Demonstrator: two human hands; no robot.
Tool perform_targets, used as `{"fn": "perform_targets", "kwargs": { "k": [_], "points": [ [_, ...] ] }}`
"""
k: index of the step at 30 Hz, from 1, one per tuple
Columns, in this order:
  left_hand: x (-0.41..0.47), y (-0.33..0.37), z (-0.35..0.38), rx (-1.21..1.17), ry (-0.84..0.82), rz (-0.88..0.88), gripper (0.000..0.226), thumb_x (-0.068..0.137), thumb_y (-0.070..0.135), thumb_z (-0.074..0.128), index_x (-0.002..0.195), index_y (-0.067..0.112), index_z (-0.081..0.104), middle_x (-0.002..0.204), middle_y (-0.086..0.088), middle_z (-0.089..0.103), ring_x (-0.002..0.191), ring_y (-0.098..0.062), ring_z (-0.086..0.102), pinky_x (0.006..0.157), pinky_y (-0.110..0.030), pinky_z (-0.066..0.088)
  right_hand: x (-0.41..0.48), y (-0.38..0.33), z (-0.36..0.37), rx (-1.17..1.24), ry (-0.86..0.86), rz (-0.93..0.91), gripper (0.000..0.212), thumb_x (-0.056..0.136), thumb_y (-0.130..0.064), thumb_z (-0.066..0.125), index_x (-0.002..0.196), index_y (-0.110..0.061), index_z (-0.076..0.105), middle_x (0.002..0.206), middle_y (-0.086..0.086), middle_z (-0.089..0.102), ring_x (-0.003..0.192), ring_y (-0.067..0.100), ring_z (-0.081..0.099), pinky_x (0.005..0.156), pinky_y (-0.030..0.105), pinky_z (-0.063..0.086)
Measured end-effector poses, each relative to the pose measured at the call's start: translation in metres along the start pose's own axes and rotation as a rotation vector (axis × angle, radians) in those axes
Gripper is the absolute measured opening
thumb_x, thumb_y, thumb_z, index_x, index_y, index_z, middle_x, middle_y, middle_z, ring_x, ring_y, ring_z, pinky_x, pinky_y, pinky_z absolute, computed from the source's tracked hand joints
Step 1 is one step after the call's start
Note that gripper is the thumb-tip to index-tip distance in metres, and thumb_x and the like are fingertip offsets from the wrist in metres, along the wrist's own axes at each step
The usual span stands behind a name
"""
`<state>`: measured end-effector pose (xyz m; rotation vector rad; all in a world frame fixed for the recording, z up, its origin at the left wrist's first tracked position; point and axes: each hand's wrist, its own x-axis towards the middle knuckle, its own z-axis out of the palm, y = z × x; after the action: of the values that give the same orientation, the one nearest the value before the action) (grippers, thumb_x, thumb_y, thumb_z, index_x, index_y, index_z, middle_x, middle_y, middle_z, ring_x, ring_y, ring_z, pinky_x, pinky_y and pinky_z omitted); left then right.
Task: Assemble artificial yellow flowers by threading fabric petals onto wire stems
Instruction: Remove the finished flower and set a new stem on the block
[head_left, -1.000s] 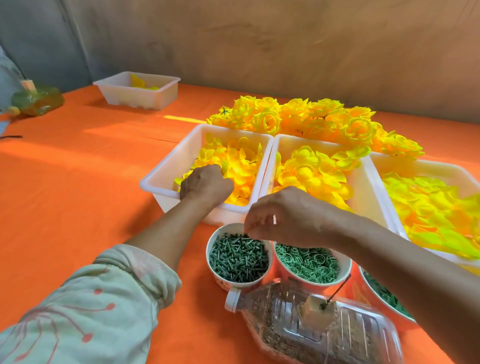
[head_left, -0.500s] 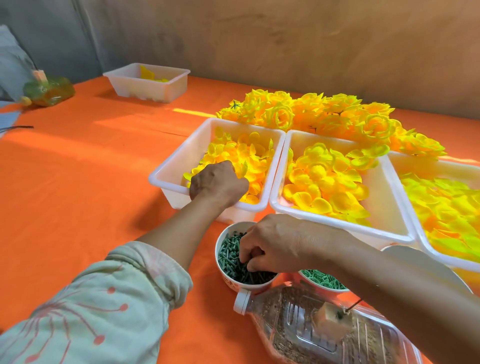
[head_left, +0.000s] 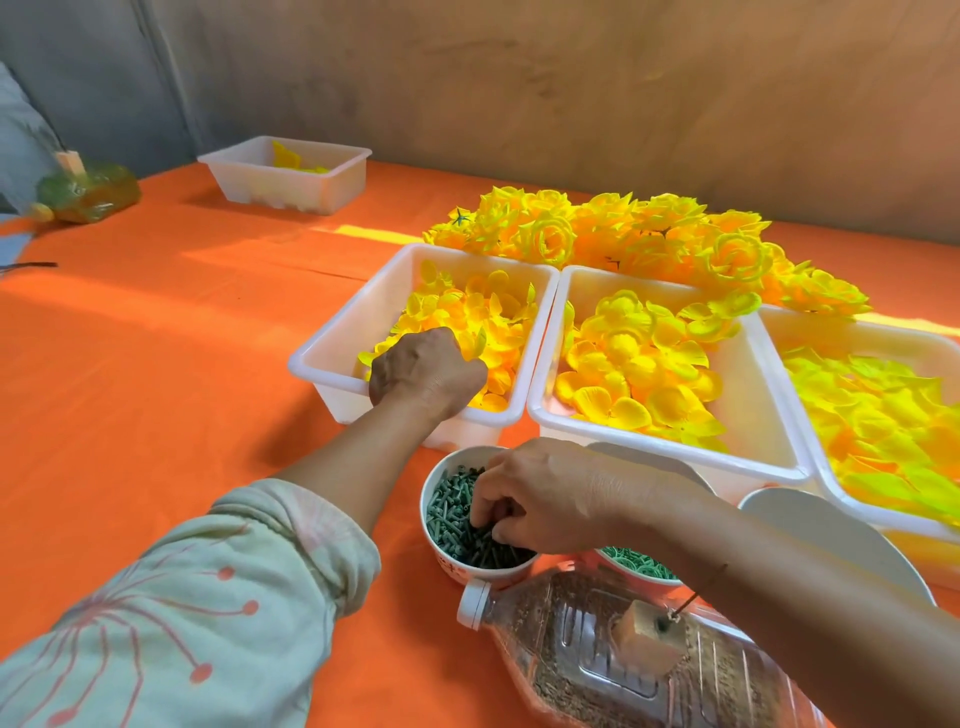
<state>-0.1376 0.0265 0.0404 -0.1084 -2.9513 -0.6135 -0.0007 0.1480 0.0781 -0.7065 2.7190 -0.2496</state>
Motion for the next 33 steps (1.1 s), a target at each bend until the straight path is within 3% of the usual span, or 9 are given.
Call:
{"fn": "perform_targets", "kwargs": {
  "k": [4,8,14,18,21,24,27,30,33],
  "points": [
    [0.0,0.0,0.0,-0.002,0.002,-0.008,0.042,0.077,0.046,0.055,0.111,0.024,0.068,0.115,-0.011,0.068,0.105,-0.036,0.062,0.073,-0.033,0.035,0.001,0.0,-0.001,0.031,0.015,0.008,0.016,0.083,-0.022,0.067,0.099,-0.025,0.071,0.102,-0.006,0.069,0.088,0.011,0.058,0.077,0.031,0.05],
    [0.0,0.0,0.0,-0.003,0.017,-0.009,0.042,0.077,0.047,0.054,0.11,0.024,0.068,0.114,-0.012,0.068,0.104,-0.037,0.062,0.073,-0.034,0.036,-0.002,0.002,-0.003,0.079,0.042,0.015,0.012,0.081,-0.018,0.068,0.092,-0.021,0.071,0.092,-0.006,0.07,0.077,0.005,0.051,0.069,0.024,0.044],
    [0.0,0.0,0.0,0.0,0.02,-0.006,0.04,0.077,0.045,0.055,0.109,0.024,0.068,0.112,-0.011,0.068,0.102,-0.036,0.062,0.072,-0.033,0.036,-0.001,-0.003,-0.002,0.063,0.038,0.008,0.026,0.082,-0.011,0.06,0.103,-0.024,0.068,0.1,-0.008,0.068,0.084,0.01,0.054,0.075,0.028,0.049],
    [0.0,0.0,0.0,-0.001,0.019,-0.008,0.04,0.076,0.044,0.054,0.109,0.024,0.068,0.112,-0.011,0.068,0.102,-0.036,0.062,0.072,-0.032,0.036,-0.002,-0.002,-0.002,0.063,0.033,0.011,0.037,0.087,-0.013,0.053,0.115,-0.032,0.068,0.105,-0.006,0.068,0.082,0.007,0.052,0.069,0.018,0.039],
    [0.0,0.0,0.0,0.006,0.023,-0.007,0.04,0.076,0.044,0.054,0.108,0.023,0.068,0.112,-0.011,0.068,0.102,-0.036,0.062,0.072,-0.032,0.036,-0.009,0.002,-0.007,0.28,0.084,0.01,0.029,0.086,-0.011,0.059,0.106,-0.028,0.072,0.09,-0.011,0.067,0.071,-0.001,0.053,0.063,0.007,0.036],
    [0.0,-0.001,0.0,0.016,0.027,-0.005,0.041,0.077,0.045,0.055,0.108,0.023,0.068,0.112,-0.012,0.068,0.102,-0.037,0.063,0.072,-0.033,0.037,-0.019,0.006,-0.012,0.674,0.144,0.02,0.017,0.087,-0.006,0.064,0.092,-0.02,0.07,0.073,-0.014,0.061,0.067,0.002,0.051,0.065,0.015,0.041],
    [0.001,-0.001,0.0,0.015,0.025,-0.016,0.042,0.077,0.047,0.055,0.11,0.024,0.068,0.114,-0.013,0.068,0.102,-0.037,0.063,0.072,-0.033,0.039,-0.031,0.008,-0.015,0.928,0.2,0.007,0.013,0.09,-0.001,0.063,0.089,-0.013,0.066,0.079,0.002,0.063,0.073,0.012,0.054,0.07,0.026,0.044],
    [0.001,-0.001,0.0,0.02,0.025,-0.026,0.043,0.077,0.048,0.055,0.11,0.024,0.068,0.113,-0.013,0.068,0.1,-0.037,0.063,0.072,-0.034,0.04,-0.047,0.009,-0.019,1.049,0.244,-0.015,0.016,0.091,0.005,0.059,0.091,-0.009,0.067,0.078,0.011,0.064,0.07,0.016,0.059,0.067,0.026,0.048],
    [0.001,0.0,-0.002,0.036,0.026,-0.024,0.041,0.078,0.048,0.055,0.107,0.023,0.069,0.11,-0.013,0.068,0.098,-0.037,0.063,0.072,-0.033,0.039,-0.065,0.01,-0.024,1.073,0.332,-0.005,0.02,0.092,0.002,0.058,0.094,-0.012,0.072,0.069,0.004,0.063,0.066,0.013,0.057,0.068,0.027,0.047]
  ]
}}
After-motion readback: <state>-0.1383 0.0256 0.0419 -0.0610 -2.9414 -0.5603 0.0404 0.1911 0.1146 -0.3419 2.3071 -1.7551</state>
